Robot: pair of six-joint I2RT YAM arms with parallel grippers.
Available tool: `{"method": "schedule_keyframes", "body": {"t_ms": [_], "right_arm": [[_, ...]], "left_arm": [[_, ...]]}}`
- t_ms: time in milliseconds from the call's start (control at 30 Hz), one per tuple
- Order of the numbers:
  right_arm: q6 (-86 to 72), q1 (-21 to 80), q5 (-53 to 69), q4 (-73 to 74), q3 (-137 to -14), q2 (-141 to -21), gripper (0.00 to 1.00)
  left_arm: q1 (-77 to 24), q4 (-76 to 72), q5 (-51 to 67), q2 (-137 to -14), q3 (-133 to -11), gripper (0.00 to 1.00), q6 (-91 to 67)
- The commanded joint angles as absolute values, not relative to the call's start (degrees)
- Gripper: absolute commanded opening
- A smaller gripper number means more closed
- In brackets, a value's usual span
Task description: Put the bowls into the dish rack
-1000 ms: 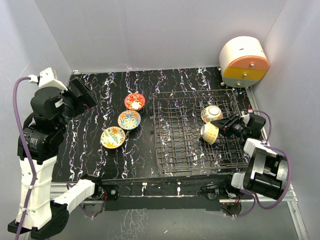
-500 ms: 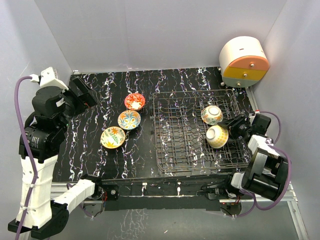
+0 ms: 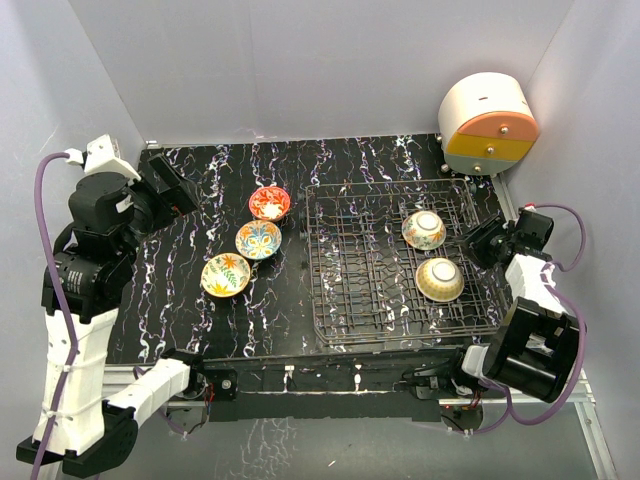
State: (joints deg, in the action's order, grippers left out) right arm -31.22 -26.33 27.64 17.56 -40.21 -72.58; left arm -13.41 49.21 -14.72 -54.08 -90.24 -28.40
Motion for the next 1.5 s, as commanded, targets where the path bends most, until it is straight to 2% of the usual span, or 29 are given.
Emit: {"method": "schedule_keyframes", "body": {"t_ms": [0, 167, 333, 500, 700, 800, 1033, 1200, 1467], "right_arm": [[-28.7, -26.5, 25.6, 18.8, -44.7, -72.2, 0.46], [-28.7, -21.2, 23.9, 23.0, -51.0, -70.3, 0.47], [-32.4, -0.2, 11.9, 25.0, -60.0, -71.0, 0.47], [-33.6, 23.9, 0.0, 26.7, -71.2, -79.9, 0.49], [-29.3, 40.1, -1.3, 28.2, -89.6, -96.6, 0.51], [-27.5, 45.4, 0.1, 29.6, -98.0, -106.4, 0.51], [-24.1, 55.2, 3.3, 34.4, -113.2, -121.2, 0.52], [-20.8, 61.7, 3.9, 35.6, -117.7, -126.1, 0.55], [-16.9, 66.3, 5.5, 38.3, -125.1, -132.3, 0.56]], "left_arm": [[-13.6, 47.6, -13.5, -53.8, -90.1, 0.97, -27.9], [-13.5, 47.6, -12.7, -54.2, -89.8, 0.97, -28.1], [-13.6, 47.7, -11.8, -55.1, -91.4, 0.97, -27.8], [-13.5, 48.1, -12.2, -55.9, -95.1, 0.97, -26.6], [-13.6, 50.6, -16.4, -53.5, -97.2, 0.97, -25.0], [-13.6, 51.8, -21.2, -51.2, -97.7, 0.97, -24.6], [-13.5, 55.7, -29.2, -47.1, -99.6, 0.97, -23.6], [-13.6, 57.9, -31.0, -45.6, -100.2, 0.97, -23.2], [-13.6, 58.8, -31.2, -45.1, -100.0, 0.97, -22.7]]}}
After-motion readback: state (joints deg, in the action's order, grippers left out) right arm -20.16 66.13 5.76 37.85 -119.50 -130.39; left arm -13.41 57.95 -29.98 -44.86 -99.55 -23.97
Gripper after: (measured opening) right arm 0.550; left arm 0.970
